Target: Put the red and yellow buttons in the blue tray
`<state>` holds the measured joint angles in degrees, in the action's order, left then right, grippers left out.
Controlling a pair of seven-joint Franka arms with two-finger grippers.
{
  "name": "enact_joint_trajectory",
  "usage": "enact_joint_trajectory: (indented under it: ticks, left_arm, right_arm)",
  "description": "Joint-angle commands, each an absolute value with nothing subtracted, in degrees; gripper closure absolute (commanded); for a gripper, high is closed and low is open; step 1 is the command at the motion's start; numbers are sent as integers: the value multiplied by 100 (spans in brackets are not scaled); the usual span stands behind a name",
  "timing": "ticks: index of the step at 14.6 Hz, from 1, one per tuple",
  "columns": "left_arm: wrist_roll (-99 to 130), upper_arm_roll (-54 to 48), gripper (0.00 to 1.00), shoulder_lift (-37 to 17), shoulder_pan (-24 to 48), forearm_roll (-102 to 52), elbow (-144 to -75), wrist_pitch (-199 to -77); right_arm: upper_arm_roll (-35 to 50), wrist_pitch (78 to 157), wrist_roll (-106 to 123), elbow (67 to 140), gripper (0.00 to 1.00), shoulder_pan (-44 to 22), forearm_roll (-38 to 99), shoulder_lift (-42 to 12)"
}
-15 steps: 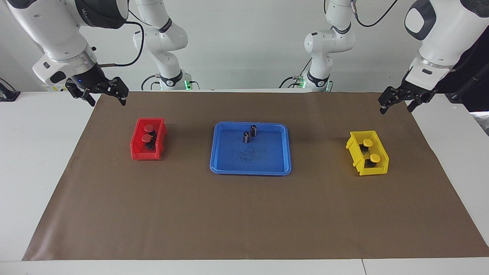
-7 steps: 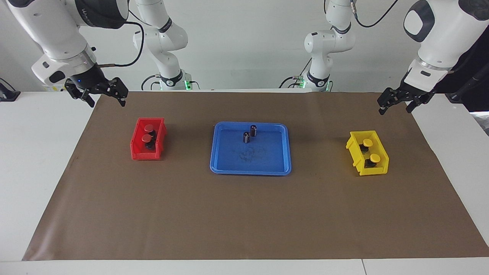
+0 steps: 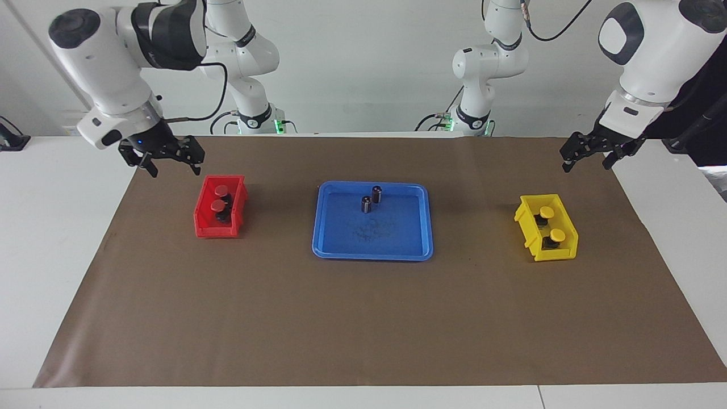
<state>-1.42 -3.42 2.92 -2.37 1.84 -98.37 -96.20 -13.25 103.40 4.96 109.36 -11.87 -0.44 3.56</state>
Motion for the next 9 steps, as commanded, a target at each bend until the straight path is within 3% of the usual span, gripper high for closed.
enact_joint_trajectory:
  ticks: [1,4,9]
  left_arm:
    - [-114,-343,0,457,-272,105,-10046,-9738]
    - [-105,-334,0,562,-281,105,-10264,-9843]
    - [-132,-343,0,835,-456,105,-11082,-10432]
  right_arm:
    - [-1310,11308,378,11802,10,-1257,236,352]
    - [-1318,12082,430,12303,12,-1257,237,220]
    - [-1318,12523,589,12778,18,-1152,237,193]
